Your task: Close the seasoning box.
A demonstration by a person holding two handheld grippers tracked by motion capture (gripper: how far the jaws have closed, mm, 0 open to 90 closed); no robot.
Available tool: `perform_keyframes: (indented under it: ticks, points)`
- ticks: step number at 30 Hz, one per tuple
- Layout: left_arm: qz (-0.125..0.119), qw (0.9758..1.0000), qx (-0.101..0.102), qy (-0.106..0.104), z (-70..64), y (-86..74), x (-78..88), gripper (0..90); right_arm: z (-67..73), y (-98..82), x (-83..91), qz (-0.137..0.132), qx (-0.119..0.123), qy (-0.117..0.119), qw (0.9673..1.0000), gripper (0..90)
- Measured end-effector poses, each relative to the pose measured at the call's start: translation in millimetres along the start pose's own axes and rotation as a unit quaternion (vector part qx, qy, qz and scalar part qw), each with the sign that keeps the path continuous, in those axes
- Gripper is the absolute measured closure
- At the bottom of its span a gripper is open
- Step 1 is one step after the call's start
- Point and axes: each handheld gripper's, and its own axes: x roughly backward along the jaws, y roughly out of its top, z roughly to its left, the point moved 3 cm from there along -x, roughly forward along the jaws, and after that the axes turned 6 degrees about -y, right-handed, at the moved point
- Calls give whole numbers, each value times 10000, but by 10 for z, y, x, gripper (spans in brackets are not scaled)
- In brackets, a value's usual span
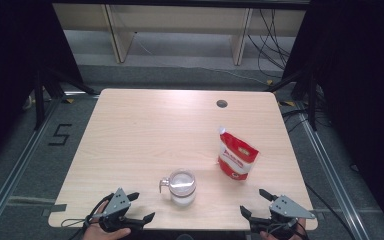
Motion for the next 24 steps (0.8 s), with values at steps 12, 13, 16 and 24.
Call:
perform_keyframes:
  ticks: [12,13,16,24]
  points:
    - [-95,9999,-58,-63,8,22,6,154,36,-79,-11,292,16,119,9995,158]
    - [-62,9999,-83,-34,14,20,13,154,44,-79,-15,294,24,142,9995,157]
    - [-31,9999,-111,-46,17,21,16,154,39,-77,-21,286,65,154,9995,157]
    - [-40,9999,-73,-60,21,18,6,154,0,-78,-34,344,65,75,9994,159]
